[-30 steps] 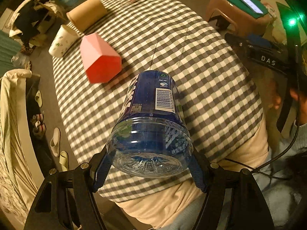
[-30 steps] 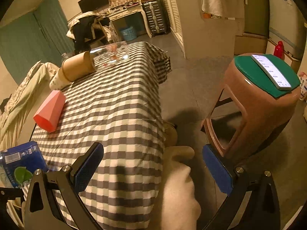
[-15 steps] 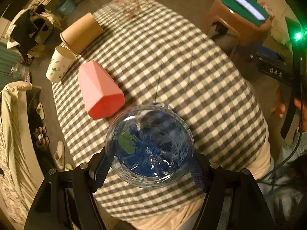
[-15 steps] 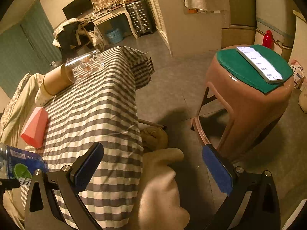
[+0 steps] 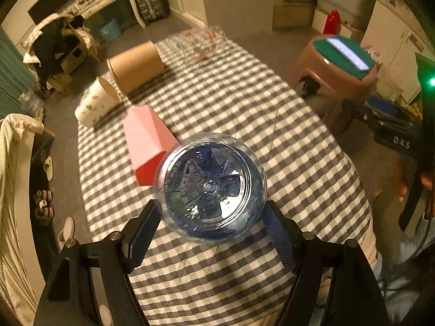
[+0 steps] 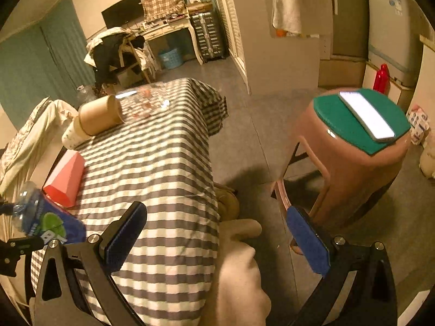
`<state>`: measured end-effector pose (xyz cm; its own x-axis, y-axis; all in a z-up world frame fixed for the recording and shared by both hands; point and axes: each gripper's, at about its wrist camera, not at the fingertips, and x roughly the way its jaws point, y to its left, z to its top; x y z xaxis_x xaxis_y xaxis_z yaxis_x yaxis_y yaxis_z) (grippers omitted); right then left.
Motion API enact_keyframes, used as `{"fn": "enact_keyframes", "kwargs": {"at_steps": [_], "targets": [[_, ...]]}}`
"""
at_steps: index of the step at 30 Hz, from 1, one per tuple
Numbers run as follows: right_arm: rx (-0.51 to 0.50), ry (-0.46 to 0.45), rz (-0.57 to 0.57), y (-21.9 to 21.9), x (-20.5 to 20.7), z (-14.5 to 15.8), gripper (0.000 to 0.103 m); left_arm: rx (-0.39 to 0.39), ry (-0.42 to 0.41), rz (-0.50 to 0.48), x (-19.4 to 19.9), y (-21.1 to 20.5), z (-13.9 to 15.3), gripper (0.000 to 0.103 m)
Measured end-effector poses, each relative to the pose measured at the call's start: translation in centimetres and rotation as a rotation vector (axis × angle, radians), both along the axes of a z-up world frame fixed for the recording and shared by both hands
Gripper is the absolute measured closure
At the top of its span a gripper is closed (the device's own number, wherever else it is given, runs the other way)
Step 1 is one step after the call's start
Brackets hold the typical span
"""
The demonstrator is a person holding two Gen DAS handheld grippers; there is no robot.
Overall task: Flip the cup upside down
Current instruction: 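Lower the bottle cap-down onto the tablecloth and open the left tool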
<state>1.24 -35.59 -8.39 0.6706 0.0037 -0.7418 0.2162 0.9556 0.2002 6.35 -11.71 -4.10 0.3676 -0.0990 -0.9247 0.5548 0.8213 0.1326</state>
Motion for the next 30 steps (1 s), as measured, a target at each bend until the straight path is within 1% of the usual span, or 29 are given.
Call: {"fn": "enact_keyframes", "kwargs": {"at_steps": [4,9,12,14,17,18,20,27,30], "targets": [[-0.038,-0.036,0.005,1.3,-1.5,2.1,0.0,-0.037,-0.051,0.024,-1.2,1.4,1.4,0.023],[-0.084,-0.097,0.014,3.3,-3.6,5.1,0.0,-0.078,-0.116,0.065,-3.9,4.2,3.4,0.023],[-0.117,-0.152,0.031,4.9,-5.4,7.1,0.0,-0.128,-0.187,0.113,-5.8,6.3,4.9,0.023],[-0.131,-0.195,0.049,6.1,-6.7,8.5,0.0,-0.182,-0.255,0.159,-7.2,7.8,6.1,0.023],[-0.142,-0.252,0.076,8.0,-8.4,10.2,0.0,-0.253,-0.333,0.218,-8.8,9.4,7.2,0.023],[-0.148,-0.269,0.082,8.6,-9.0,10.7,0.0,-0.289,-0.361,0.239,-9.5,10.0,7.5,0.023],[-0.16,-0.291,0.092,9.7,-9.9,11.4,0.0,-0.326,-0.412,0.269,-10.5,10.6,7.9,0.023],[-0.196,-0.369,0.103,12.5,-13.2,13.3,0.0,-0.369,-0.605,0.325,-13.8,11.1,8.5,0.023],[-0.209,-0.392,0.11,13.5,-14.1,13.6,0.0,-0.409,-0.623,0.354,-14.6,11.7,7.9,0.023]]}}
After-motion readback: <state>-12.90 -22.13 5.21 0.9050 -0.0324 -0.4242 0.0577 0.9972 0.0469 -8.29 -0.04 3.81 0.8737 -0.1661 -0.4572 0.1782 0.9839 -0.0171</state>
